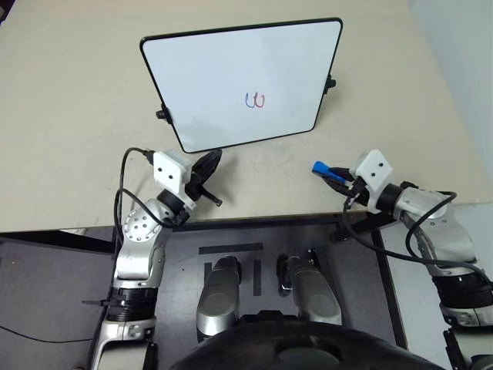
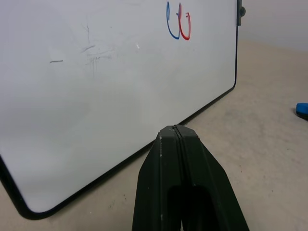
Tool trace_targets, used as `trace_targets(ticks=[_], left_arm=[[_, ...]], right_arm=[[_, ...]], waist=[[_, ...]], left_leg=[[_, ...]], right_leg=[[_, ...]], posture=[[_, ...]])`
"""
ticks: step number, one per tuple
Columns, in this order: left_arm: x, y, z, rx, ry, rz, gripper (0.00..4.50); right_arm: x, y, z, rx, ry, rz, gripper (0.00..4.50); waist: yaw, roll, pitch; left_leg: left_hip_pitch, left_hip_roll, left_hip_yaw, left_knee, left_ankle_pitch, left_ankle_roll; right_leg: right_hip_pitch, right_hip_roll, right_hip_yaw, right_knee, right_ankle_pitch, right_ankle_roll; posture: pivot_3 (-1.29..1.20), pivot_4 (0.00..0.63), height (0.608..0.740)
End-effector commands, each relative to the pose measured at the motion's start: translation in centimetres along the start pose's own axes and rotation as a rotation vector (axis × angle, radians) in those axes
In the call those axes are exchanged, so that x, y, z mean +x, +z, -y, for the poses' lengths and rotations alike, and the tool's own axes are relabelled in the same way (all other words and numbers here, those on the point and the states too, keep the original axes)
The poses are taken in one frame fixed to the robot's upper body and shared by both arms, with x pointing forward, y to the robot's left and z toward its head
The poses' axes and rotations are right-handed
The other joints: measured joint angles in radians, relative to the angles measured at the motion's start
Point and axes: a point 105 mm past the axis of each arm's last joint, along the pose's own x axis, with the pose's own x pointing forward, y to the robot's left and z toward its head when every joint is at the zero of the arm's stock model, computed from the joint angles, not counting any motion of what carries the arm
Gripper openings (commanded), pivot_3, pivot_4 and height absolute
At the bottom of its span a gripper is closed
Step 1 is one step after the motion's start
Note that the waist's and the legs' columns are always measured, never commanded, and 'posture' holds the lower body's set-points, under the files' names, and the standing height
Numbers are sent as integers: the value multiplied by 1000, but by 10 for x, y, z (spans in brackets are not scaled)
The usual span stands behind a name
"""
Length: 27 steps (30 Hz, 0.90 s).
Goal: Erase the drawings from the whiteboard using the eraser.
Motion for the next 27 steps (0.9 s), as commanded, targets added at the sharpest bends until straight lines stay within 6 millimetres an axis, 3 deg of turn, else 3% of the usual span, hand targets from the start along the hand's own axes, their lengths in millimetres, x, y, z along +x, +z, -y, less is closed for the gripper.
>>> trace_targets(ticks=[1, 3, 7, 10, 13, 16, 22, 27], left_arm=[[4, 11, 0, 22, -7, 47, 0], [5, 12, 0, 23, -9, 49, 0], [6, 12, -1, 26, -10, 50, 0], [7, 12, -2, 28, -12, 50, 0], [9, 12, -2, 29, -18, 50, 0], [11, 13, -2, 32, -17, 55, 0], [11, 14, -2, 35, -9, 66, 0], [8, 14, -4, 38, 16, 70, 0]], right_arm=[[-1, -7, 2, 4, -15, -24, 7], [0, -1, 2, -16, -16, -5, 7], [4, 34, 2, -74, -5, 126, 7], [17, 98, -12, -278, 51, 338, 7], [36, 127, -20, -528, 56, 433, 7], [55, 137, -22, -672, 53, 474, 7], [91, 148, -14, -890, 19, 527, 7], [113, 142, 1, -1001, -32, 498, 7]], waist=[[0, 0, 0], [0, 0, 0], [-1, 0, 0], [-16, 1, 0], [-22, 1, 0], [-16, 0, 0], [-5, 1, 0], [-6, 1, 0]], left_leg=[[0, 0, 0, 0, 0, 0], [0, 0, 0, 0, 0, 0], [0, 0, 0, 0, 0, 0], [0, 0, 0, 0, 0, 0], [1, 1, 0, 0, 0, -1], [1, 1, -3, -1, 0, 0], [-7, 1, -2, -1, 0, -1], [-6, 1, -2, -2, -1, -2]], right_leg=[[0, 0, 0, 0, 0, 0], [0, 0, 0, 0, 0, 0], [0, 0, 0, 0, -1, 1], [-2, 0, 0, 0, 0, 0], [-3, 1, 0, 0, 2, -1], [-3, 1, 0, 0, 7, -11], [-12, -1, -1, 1, 11, -14], [-16, -2, -2, 1, 13, -17]], posture=[[0, 150, 740], [0, 150, 740], [0, 150, 740], [0, 150, 740], [0, 150, 740], [0, 150, 740], [0, 150, 740], [0, 150, 740]])
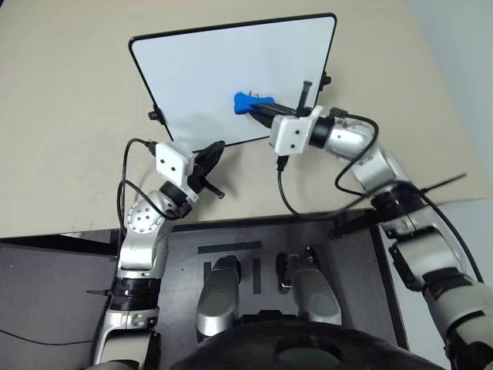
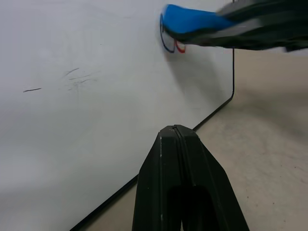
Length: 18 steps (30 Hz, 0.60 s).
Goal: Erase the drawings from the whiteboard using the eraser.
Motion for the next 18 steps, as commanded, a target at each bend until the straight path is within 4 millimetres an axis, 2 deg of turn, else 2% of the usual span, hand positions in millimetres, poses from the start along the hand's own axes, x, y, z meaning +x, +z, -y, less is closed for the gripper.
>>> trace_targets(ticks=[1, 3, 7, 10, 18], left_arm=[[-2, 11, -2, 31, 22, 42, 0], [-4, 11, -3, 32, 28, 43, 0], [-5, 11, -2, 34, 35, 43, 0], [-6, 11, -2, 35, 38, 44, 0], [-4, 12, -3, 38, 35, 46, 0]], right_arm=[[5, -9, -2, -71, -17, 0, 7], [7, -13, -6, -76, -15, -1, 7], [10, -17, -27, -47, 50, 11, 7], [12, -21, -28, -54, 37, -6, 7], [7, -25, 27, -183, -219, -38, 7]], waist=[[-1, 0, 0], [-1, 0, 0], [-2, 0, 0], [-3, 0, 0], [-5, 2, 1]], left_leg=[[0, 0, 0, 0, 0, 0], [1, 0, 0, 0, 0, 0], [2, 0, 0, 0, -1, -1], [1, 0, 0, 0, -1, -2], [1, 0, -1, -1, -2, -3]], right_leg=[[0, 0, 0, 1, 0, 0], [-1, 0, 0, 3, 0, -1], [-2, 0, 0, 6, 2, -4], [-3, 0, 1, 7, 3, -5], [-4, 0, 1, 7, 6, -7]], posture=[[0, 150, 740], [0, 150, 740], [0, 150, 740], [0, 150, 740], [0, 150, 740]])
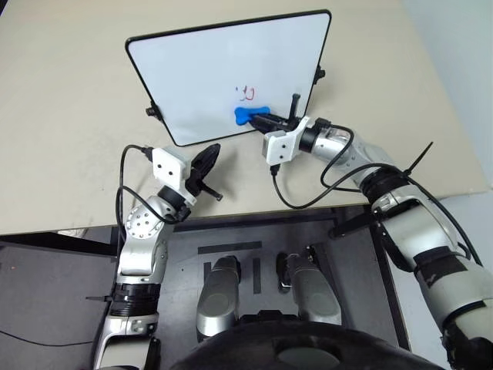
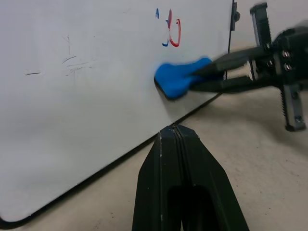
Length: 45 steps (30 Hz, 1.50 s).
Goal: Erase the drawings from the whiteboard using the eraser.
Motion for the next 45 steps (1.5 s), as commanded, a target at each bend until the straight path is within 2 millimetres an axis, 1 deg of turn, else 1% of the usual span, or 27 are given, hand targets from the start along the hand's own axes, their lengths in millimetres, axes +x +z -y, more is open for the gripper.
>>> trace_targets(ticks=[1, 5, 9, 11, 16, 20, 25, 28, 30, 31, 34, 38, 42, 43, 45], left_arm=[[3, 15, 0, 39, -9, 55, 0], [6, 15, 0, 38, -17, 56, 0], [7, 15, 1, 37, -25, 57, 0], [8, 15, 1, 37, -28, 57, 0], [9, 15, 1, 38, -34, 59, 0], [9, 15, 1, 40, -38, 61, 0], [9, 16, 1, 41, -39, 62, 0], [9, 16, 1, 41, -41, 62, 0], [10, 16, 2, 41, -42, 63, 0], [10, 16, 2, 41, -43, 63, 0], [10, 16, 2, 40, -44, 64, 0], [10, 16, 2, 40, -45, 65, 0], [10, 16, 2, 38, -45, 65, 0], [10, 15, 2, 38, -44, 64, 0], [10, 15, 2, 38, -44, 63, 0]], right_arm=[[-4, -4, 51, -67, -208, -16, 7], [-8, -4, 64, -106, -289, -15, 7], [-7, -4, 63, -115, -305, -21, 7], [-6, -7, 56, -107, -284, -38, 7], [0, -8, 22, -40, -158, -45, 7], [2, -10, -1, -4, -66, -59, 7], [2, -10, -12, 15, -14, -58, 7], [3, -8, -8, 8, -28, -50, 7], [4, -5, 2, -12, -64, -29, 7], [5, -2, 8, -24, -87, -14, 7], [10, 12, 36, -75, -185, 47, 7], [11, 23, 58, -113, -268, 96, 7], [12, 29, 62, -125, -282, 115, 7], [13, 29, 61, -123, -278, 117, 7], [15, 27, 51, -110, -242, 105, 7]], waist=[[-1, 0, 0], [-1, 1, 0], [-2, 1, 0], [-3, 1, 0], [-10, 0, 0], [-17, 0, 0], [-18, 1, 0], [-17, 1, 1], [-17, 1, 1], [-17, 1, 1], [-18, 1, 1], [-19, 1, 1], [-16, 1, 1], [-16, 1, 1], [-15, 1, 1]], left_leg=[[0, 0, 0, 0, 0, 0], [0, 0, 0, 0, -1, -2], [0, 0, 0, -1, -1, -2], [0, 0, 0, -1, -1, -2], [0, 0, 0, -1, 0, -2], [1, 0, 0, -1, -1, -2], [1, 0, 0, -2, -1, -3], [0, 0, 0, -2, -2, -5], [0, 0, 0, -2, -2, -5], [0, 0, 0, -2, -2, -5], [-1, 0, 0, -3, -2, -5], [-2, 0, 0, -3, -2, -4], [-2, 0, 0, -4, -2, -4], [-2, 0, 0, -3, -2, -4], [-3, 0, 0, -3, -2, -4]], right_leg=[[0, 0, 0, 0, 1, 0], [0, 0, 0, 0, 3, 0], [0, 0, 0, -1, 6, 0], [0, 0, 0, -1, 6, 0], [0, 0, 1, -2, 5, 1], [0, 1, 1, -3, 5, 1], [0, 1, 1, -4, 4, 4], [0, 1, 1, -4, 4, 4], [0, 1, 1, -4, 4, 3], [0, 1, 1, -5, 6, 1], [-1, 1, 1, -8, 6, 1], [-2, 1, 1, -12, 6, 2], [-1, 1, 1, -14, 6, 3], [-1, 1, 1, -15, 6, 3], [-2, 1, 1, -15, 5, 3]], posture=[[0, 150, 740], [0, 150, 740], [0, 150, 740], [0, 150, 740], [0, 150, 740], [0, 150, 740], [0, 150, 740], [0, 150, 740], [0, 150, 740], [0, 150, 740], [0, 150, 740], [0, 150, 740], [0, 150, 740], [0, 150, 740], [0, 150, 740]])
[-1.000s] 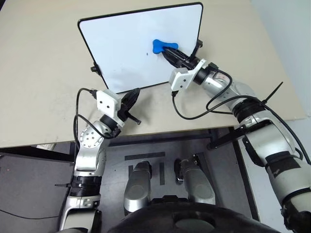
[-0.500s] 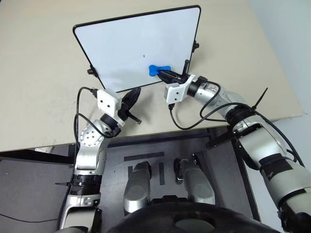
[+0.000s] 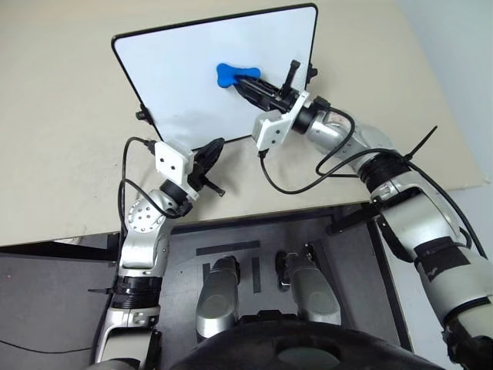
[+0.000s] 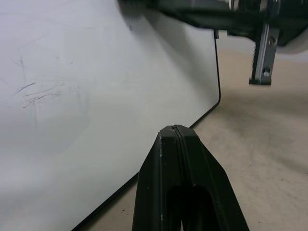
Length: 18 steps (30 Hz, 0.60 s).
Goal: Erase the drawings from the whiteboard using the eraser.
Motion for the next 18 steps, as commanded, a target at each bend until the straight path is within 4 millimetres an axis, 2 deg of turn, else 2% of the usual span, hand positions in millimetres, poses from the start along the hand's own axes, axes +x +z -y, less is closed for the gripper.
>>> trace_targets(ticks=[1, 5, 9, 14, 18], left_arm=[[2, 8, 0, 23, -5, 34, 0], [2, 8, 0, 24, -3, 35, 0], [1, 9, 0, 25, -2, 35, 0], [0, 9, 0, 24, -3, 33, 0], [-1, 9, 0, 24, -4, 31, 0]], right_arm=[[2, -4, 4, 8, -16, -25, 7], [-10, -16, -25, 39, 77, -100, 7], [-23, -18, -48, 80, 161, -114, 7], [-36, -19, -55, 113, 185, -127, 7], [-55, -23, -44, 167, 146, -162, 7]], waist=[[-1, 0, 0], [-1, 0, 0], [1, 0, 0], [2, 0, 0], [5, 0, 0]], left_leg=[[0, 0, 0, 0, 0, 0], [0, 0, 0, 0, -1, 0], [1, 0, 0, 0, -3, -5], [1, 0, 0, 0, -3, -5], [1, 0, 0, 0, -1, -2]], right_leg=[[0, 0, 0, 0, 0, 0], [0, 0, 0, 0, 0, 0], [1, 0, 0, 0, 2, -1], [0, 0, 0, 0, 5, -2], [1, 0, 0, 0, 4, 0]], posture=[[0, 150, 740], [0, 150, 740], [0, 150, 740], [0, 150, 740], [0, 150, 740]])
